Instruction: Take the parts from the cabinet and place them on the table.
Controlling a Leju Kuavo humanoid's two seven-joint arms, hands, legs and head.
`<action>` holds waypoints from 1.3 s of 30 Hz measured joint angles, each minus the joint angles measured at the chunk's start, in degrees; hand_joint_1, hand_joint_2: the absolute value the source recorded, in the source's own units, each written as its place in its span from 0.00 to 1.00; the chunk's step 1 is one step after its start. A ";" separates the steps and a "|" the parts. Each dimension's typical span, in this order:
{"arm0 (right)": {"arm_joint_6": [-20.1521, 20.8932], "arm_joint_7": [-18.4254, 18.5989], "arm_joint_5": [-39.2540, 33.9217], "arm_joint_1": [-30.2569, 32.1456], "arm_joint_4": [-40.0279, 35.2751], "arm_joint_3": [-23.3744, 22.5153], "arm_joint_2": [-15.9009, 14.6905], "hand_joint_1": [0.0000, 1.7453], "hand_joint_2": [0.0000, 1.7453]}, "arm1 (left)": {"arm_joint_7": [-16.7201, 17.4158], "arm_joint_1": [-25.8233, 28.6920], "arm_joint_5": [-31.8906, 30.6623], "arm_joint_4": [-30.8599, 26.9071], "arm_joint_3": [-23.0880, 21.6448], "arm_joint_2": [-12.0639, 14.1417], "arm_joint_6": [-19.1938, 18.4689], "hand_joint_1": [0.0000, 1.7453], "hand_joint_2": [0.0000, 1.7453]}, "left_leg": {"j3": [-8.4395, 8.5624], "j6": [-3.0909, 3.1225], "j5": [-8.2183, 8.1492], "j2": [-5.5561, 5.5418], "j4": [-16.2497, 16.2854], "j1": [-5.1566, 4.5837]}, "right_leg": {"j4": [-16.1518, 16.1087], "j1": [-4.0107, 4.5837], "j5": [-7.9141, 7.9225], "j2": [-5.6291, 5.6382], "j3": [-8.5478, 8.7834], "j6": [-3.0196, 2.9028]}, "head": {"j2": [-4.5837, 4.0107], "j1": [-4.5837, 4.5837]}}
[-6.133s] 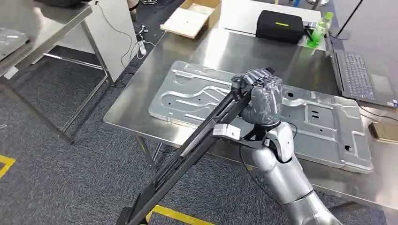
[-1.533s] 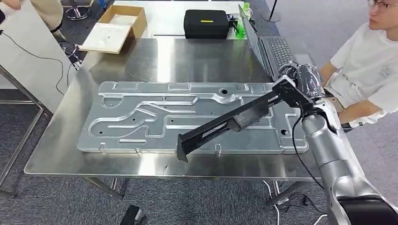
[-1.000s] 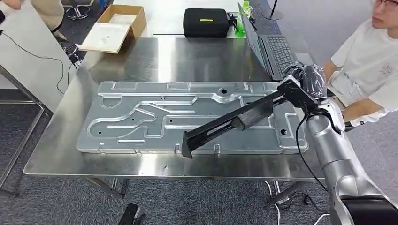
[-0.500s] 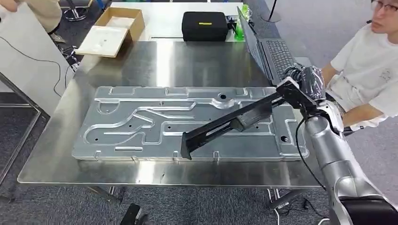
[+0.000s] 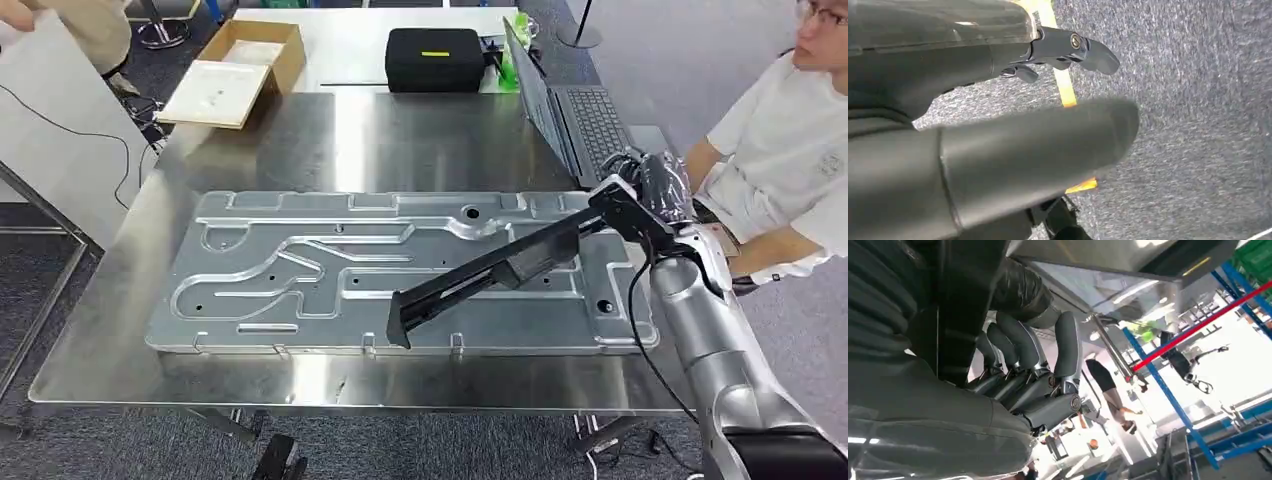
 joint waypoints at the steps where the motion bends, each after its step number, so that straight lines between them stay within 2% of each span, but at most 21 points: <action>1: 0.11 0.00 0.00 -0.05 0.00 0.00 0.00 0.00 1.00 | -0.13 -0.06 -0.32 0.00 -0.02 0.00 -0.11 0.00 1.00 | -0.12 -0.38 -0.38 0.02 0.22 0.00 | -0.36 -0.38 0.19 -0.05 0.27 -0.49 | 0.00 -0.04; 3: 0.61 0.29 0.33 -0.44 0.04 0.00 0.00 0.00 1.00 | -0.31 -0.09 -0.61 0.00 -0.09 0.00 -0.22 0.00 1.00 | -1.80 -0.80 -3.28 0.10 4.65 0.17 | -0.49 -0.38 0.05 -0.15 0.59 -1.21 | 0.00 -0.07; 4: 1.26 0.48 0.35 -0.72 0.17 0.00 0.00 0.00 1.00 | -0.46 -0.06 -0.57 0.00 -0.11 0.00 -0.35 0.00 0.00 | -4.00 -0.92 -5.50 0.10 9.27 0.23 | -0.47 -0.27 -0.01 -0.19 0.62 -1.38 | 0.00 -0.04; 6: 2.69 1.03 0.35 -1.33 0.53 0.00 0.00 0.00 1.00 | -0.81 0.12 -0.04 0.00 -0.09 0.00 -0.90 0.00 0.00 | -8.13 -1.01 -8.20 0.10 17.34 0.26 | -0.42 -0.06 -0.13 -0.19 0.65 -1.57 | 0.00 -0.04; 7: 3.60 1.48 0.35 -1.67 0.78 0.02 -0.02 0.00 1.00 | -1.05 0.19 0.09 0.00 -0.09 0.00 -1.13 0.00 0.00 | -8.75 -0.92 -7.59 0.10 18.09 0.25 | -0.39 0.03 -0.18 -0.15 0.74 -1.63 | 0.00 -0.04; 9: 5.05 2.27 0.33 -2.71 1.25 0.02 -0.04 0.00 1.00 | -1.18 0.22 0.22 0.00 -0.09 0.02 -1.44 0.00 0.00 | -6.16 -0.45 -3.16 0.10 11.93 0.23 | -0.29 0.16 -0.40 -0.04 1.04 -1.62 | 0.00 -0.04; 10: 5.51 2.71 0.33 -3.38 1.40 0.02 -0.07 0.00 1.00 | -1.22 0.18 0.26 0.00 -0.09 0.02 -1.49 0.00 0.00 | -3.38 -0.03 -0.17 0.10 6.10 0.19 | -0.27 0.22 -0.57 0.02 1.32 -1.47 | 0.00 -0.07; 11: 5.85 2.88 0.29 -3.97 1.59 0.02 -0.13 0.00 1.00 | -1.27 0.16 0.33 0.00 -0.09 0.07 -1.51 0.00 0.00 | -1.56 0.42 1.18 0.08 1.68 0.11 | -0.28 0.23 -0.71 0.00 1.51 -1.37 | 0.00 -0.02; 15: 10.06 4.50 -0.77 -6.85 3.17 0.04 -0.35 0.00 1.00 | -1.38 0.16 0.57 0.00 -0.09 0.17 -1.77 0.00 0.00 | -0.78 0.71 0.48 0.01 0.40 -0.41 | -0.71 0.32 -0.48 0.03 1.43 -0.18 | 0.00 -0.07; 17: 11.78 5.25 -1.58 -8.05 4.02 0.07 -0.44 0.00 1.00 | -1.44 0.13 0.61 0.00 -0.07 0.13 -1.77 0.00 0.00 | -0.11 1.59 1.24 0.12 -0.94 0.18 | -0.06 0.17 -1.18 -0.08 1.37 0.39 | 0.00 -0.07; 18: 12.33 5.33 -1.95 -8.80 4.40 0.07 -0.48 0.00 1.00 | -1.51 0.07 0.66 0.00 -0.07 0.13 -1.79 0.00 0.00 | -0.06 1.90 1.33 0.13 -1.09 0.18 | 2.02 0.22 -2.73 -0.10 0.33 0.49 | 0.00 0.02; 20: 12.94 5.77 -2.69 -10.16 5.88 0.09 -0.50 0.00 1.00 | -1.51 0.08 0.70 0.00 -0.07 0.13 -1.79 0.00 0.00 | -0.10 2.08 1.30 0.13 -1.04 0.12 | 10.84 0.24 -6.98 -0.09 -3.94 0.85 | 0.00 -0.02; 22: 13.16 6.12 -3.15 -10.39 7.04 0.09 -0.50 0.00 1.00 | -1.51 0.16 0.70 0.00 -0.04 0.13 -1.79 0.00 0.00 | -0.09 2.16 1.20 0.11 -0.90 0.11 | 16.51 0.19 -7.99 -0.10 -7.09 1.14 | 0.00 -0.02; 24: 13.44 6.25 -3.34 -10.79 7.94 0.18 -0.50 0.00 1.00 | -1.51 0.22 0.68 0.00 -0.04 0.13 -1.84 0.00 0.00 | -0.07 1.98 0.92 0.01 -0.53 0.14 | 11.65 -0.12 -3.90 -0.16 -5.19 1.19 | 0.00 -0.02; 26: 13.61 6.38 -3.73 -11.77 8.48 0.22 -0.50 0.00 1.00 | -1.51 0.25 0.68 0.00 -0.04 0.11 -1.92 0.00 0.00 | -0.13 1.52 0.36 -0.01 0.11 0.10 | 1.46 -0.27 0.99 -0.38 -0.41 1.11 | 0.00 0.00; 27: 14.52 7.08 -4.31 -12.55 8.94 0.22 -0.50 0.00 1.00 | -1.51 0.22 0.68 0.00 -0.04 0.11 -1.92 0.00 0.00 | -0.46 1.16 0.16 -0.03 0.43 -0.32 | 0.17 0.17 -0.11 -0.37 0.19 0.92 | 0.00 0.00; 30: 19.92 11.83 -6.69 -14.73 12.07 0.24 -0.48 0.00 1.00 | -1.51 0.23 0.74 0.00 -0.04 0.15 -1.95 0.00 0.00 | -0.46 0.55 0.28 0.01 0.19 -0.27 | 0.07 0.35 0.07 -0.17 -0.07 0.02 | 0.00 -0.07; 33: 26.04 15.39 -10.84 -17.90 16.67 0.04 -0.50 0.00 1.00 | -1.62 0.25 0.74 0.00 -0.04 0.28 -1.99 0.00 0.00 | -1.07 -0.42 -1.43 0.07 2.01 -0.28 | -0.52 -0.29 0.42 -0.18 0.27 -1.00 | 0.00 -0.09; 36: 27.08 16.11 -11.71 -19.61 19.51 -0.04 -0.48 0.00 1.00 | -1.64 0.24 0.74 0.00 -0.04 0.28 -2.05 0.00 0.00 | -6.90 -0.98 -7.40 0.09 14.79 0.09 | -0.47 -0.05 0.26 -0.32 0.33 -1.52 | 0.00 -0.11; 37: 27.15 16.61 -11.69 -20.16 20.59 -0.04 -0.48 0.00 1.00 | -1.64 0.35 0.74 0.00 -0.04 0.28 -2.08 0.00 0.00 | -8.47 -1.01 -7.95 0.10 17.79 0.11 | -0.41 0.01 0.24 -0.33 0.33 -1.55 | 0.00 -0.13; 39: 27.48 17.51 -11.89 -20.90 22.25 -0.04 -0.48 0.00 1.00 | -1.64 0.49 0.74 0.00 -0.04 0.28 -2.12 0.00 0.00 | -7.67 -0.86 -5.19 0.10 15.29 0.11 | -0.32 0.05 0.16 -0.30 0.46 -1.55 | 0.00 -0.13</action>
